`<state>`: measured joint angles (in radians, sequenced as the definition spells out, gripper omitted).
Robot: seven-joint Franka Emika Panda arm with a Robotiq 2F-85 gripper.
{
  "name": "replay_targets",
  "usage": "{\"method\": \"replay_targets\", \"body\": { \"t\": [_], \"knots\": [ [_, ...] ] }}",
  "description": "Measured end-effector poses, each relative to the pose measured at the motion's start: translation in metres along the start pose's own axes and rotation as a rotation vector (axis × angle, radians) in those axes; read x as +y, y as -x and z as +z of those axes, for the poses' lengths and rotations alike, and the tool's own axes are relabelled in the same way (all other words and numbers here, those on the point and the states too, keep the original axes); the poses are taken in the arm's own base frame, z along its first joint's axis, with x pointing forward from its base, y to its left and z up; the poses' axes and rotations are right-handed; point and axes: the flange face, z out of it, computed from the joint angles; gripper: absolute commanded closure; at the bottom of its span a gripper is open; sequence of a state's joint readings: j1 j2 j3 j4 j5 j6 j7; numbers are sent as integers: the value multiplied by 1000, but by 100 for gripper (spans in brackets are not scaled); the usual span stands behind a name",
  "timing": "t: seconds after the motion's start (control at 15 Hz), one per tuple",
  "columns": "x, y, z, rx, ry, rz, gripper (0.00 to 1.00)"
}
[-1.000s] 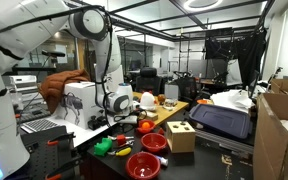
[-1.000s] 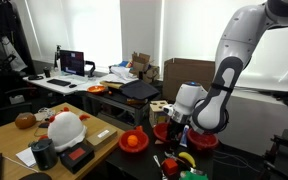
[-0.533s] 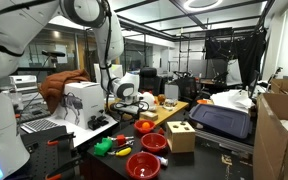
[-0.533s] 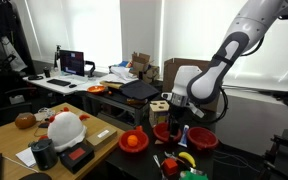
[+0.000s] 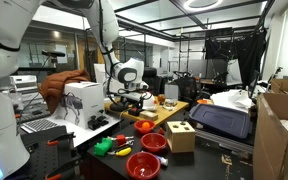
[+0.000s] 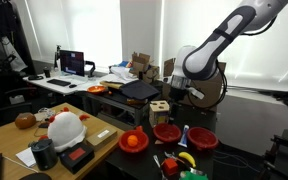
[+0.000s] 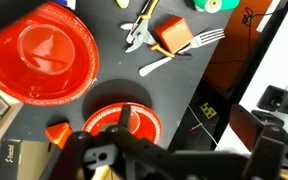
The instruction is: Remove the pliers from the bowl and put it on the table
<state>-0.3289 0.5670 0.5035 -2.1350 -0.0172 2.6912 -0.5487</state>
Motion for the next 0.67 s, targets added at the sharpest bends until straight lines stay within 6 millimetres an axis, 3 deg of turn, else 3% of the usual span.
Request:
{"method": "replay_targets", "body": {
  "t": [0.33, 0.67],
  "knots": [
    [1, -9, -48, 20, 38, 45, 0],
    [4, -6, -109, 35, 83, 106, 0]
  ]
}}
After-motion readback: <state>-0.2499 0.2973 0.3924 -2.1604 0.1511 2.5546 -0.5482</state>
